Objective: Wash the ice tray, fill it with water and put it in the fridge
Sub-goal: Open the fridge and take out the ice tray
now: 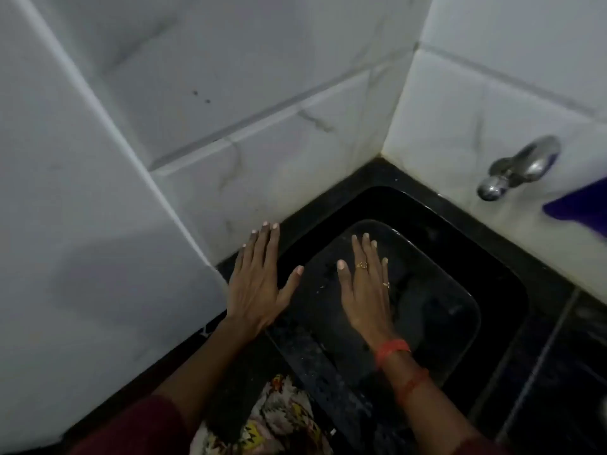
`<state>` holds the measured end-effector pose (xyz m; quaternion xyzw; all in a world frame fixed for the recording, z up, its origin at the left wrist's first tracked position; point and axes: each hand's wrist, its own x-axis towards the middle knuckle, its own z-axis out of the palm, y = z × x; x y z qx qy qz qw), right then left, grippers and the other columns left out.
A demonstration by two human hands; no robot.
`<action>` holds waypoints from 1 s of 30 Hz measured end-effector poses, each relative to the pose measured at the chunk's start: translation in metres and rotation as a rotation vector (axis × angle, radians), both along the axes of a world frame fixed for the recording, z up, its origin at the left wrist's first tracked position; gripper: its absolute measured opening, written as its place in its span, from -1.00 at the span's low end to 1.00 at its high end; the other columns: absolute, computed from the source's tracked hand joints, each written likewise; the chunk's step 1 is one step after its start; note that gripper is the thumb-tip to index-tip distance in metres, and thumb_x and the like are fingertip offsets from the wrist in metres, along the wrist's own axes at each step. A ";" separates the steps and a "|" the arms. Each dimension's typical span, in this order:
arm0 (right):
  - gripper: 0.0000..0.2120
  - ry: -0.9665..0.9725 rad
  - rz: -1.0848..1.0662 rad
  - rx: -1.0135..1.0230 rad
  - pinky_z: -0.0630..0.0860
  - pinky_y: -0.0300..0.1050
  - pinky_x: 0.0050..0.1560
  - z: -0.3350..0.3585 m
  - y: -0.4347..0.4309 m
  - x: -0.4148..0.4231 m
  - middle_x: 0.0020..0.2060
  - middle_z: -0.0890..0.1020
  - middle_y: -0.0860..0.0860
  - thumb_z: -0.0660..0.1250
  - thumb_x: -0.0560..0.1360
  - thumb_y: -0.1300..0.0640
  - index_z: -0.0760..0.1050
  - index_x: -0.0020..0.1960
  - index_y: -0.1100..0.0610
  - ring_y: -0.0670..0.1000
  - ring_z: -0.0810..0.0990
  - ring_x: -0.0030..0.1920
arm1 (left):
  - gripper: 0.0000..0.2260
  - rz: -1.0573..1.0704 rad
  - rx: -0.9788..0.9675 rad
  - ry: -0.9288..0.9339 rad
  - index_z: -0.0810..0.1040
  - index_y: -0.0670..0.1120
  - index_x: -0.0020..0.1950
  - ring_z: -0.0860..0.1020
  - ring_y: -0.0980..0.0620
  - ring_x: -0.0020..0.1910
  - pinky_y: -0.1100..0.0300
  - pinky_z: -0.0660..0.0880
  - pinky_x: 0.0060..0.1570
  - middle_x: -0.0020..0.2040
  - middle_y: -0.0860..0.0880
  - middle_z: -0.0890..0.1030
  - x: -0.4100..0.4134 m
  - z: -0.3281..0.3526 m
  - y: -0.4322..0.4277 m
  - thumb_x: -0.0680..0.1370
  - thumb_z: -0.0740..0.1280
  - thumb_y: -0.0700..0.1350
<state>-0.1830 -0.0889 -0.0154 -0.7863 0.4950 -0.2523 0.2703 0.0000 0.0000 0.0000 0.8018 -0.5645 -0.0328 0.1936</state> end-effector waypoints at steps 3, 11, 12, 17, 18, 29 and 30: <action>-0.32 0.020 0.078 -0.015 -0.26 -0.07 0.60 0.001 0.013 0.021 0.66 0.01 0.00 -0.14 0.64 -0.28 0.07 0.65 0.05 -0.06 -0.13 0.64 | -0.26 0.064 0.003 0.006 -0.08 -0.05 0.67 0.03 -0.10 0.63 -0.06 0.04 0.58 0.67 -0.09 0.01 0.013 -0.002 0.021 0.62 -0.05 0.36; -0.33 0.021 0.327 0.008 -0.21 0.01 0.63 -0.008 0.064 0.086 0.66 0.01 0.00 -0.13 0.64 -0.28 0.06 0.65 0.03 -0.06 -0.13 0.64 | -0.25 0.241 -0.005 -0.004 -0.02 -0.08 0.67 0.07 -0.10 0.62 -0.05 0.09 0.57 0.66 -0.11 0.06 0.045 -0.011 0.103 0.62 -0.05 0.36; -0.33 0.026 0.365 0.005 -0.20 0.03 0.63 -0.009 0.075 0.097 0.66 0.01 0.00 -0.13 0.64 -0.27 0.06 0.65 0.02 -0.06 -0.13 0.64 | -0.25 0.272 0.002 -0.001 -0.02 -0.08 0.67 0.06 -0.10 0.63 -0.05 0.09 0.57 0.66 -0.12 0.05 0.050 -0.014 0.119 0.62 -0.05 0.36; -0.30 0.027 0.521 -0.007 -0.20 0.03 0.63 -0.014 0.126 0.137 0.66 0.03 0.01 -0.16 0.64 -0.31 0.07 0.65 0.06 -0.02 -0.11 0.65 | -0.26 0.417 0.021 -0.005 -0.06 -0.07 0.67 0.06 -0.10 0.63 -0.10 0.15 0.56 0.66 -0.11 0.04 0.064 -0.024 0.189 0.63 -0.02 0.34; -0.28 0.027 0.545 -0.018 -0.20 0.02 0.63 -0.015 0.137 0.143 0.65 0.04 0.02 -0.18 0.64 -0.33 0.08 0.65 0.07 -0.01 -0.09 0.65 | -0.26 0.445 0.027 0.001 -0.06 -0.07 0.67 0.06 -0.09 0.63 -0.10 0.16 0.56 0.66 -0.10 0.04 0.065 -0.025 0.203 0.63 -0.02 0.34; -0.32 0.055 0.863 -0.019 -0.24 -0.05 0.60 -0.016 0.282 0.203 0.65 0.04 0.00 -0.13 0.64 -0.27 0.10 0.65 0.05 -0.03 -0.10 0.64 | -0.27 0.788 0.031 0.009 0.00 -0.08 0.66 0.09 -0.09 0.63 -0.07 0.21 0.54 0.65 -0.10 0.10 0.068 -0.033 0.373 0.63 -0.01 0.34; -0.32 0.053 0.894 -0.016 -0.26 -0.09 0.59 -0.015 0.296 0.206 0.65 0.03 0.00 -0.14 0.64 -0.27 0.09 0.65 0.06 -0.03 -0.10 0.64 | -0.27 0.816 0.029 0.006 0.01 -0.08 0.66 0.10 -0.09 0.62 -0.08 0.22 0.54 0.65 -0.11 0.10 0.067 -0.033 0.388 0.63 0.01 0.33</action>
